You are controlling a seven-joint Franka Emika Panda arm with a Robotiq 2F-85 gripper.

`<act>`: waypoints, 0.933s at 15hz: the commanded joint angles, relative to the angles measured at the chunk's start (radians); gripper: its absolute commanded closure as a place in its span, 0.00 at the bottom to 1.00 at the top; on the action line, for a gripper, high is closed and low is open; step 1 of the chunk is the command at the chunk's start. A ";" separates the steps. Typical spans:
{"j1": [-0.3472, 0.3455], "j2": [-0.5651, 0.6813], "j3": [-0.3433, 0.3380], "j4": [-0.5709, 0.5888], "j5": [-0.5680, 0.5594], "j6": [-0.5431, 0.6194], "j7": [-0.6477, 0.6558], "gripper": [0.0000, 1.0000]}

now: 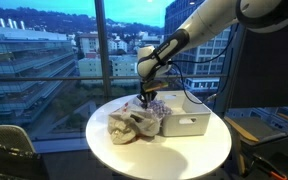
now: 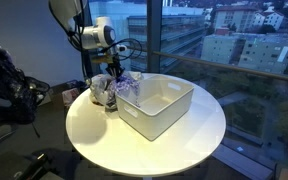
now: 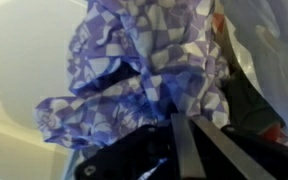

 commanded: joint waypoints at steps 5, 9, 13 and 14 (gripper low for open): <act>-0.018 0.174 0.125 0.239 0.190 0.051 -0.244 0.99; -0.062 0.203 0.231 0.308 0.329 -0.007 -0.412 0.99; -0.087 0.210 0.292 0.352 0.420 -0.069 -0.537 0.99; -0.085 0.208 0.294 0.358 0.427 -0.082 -0.558 0.99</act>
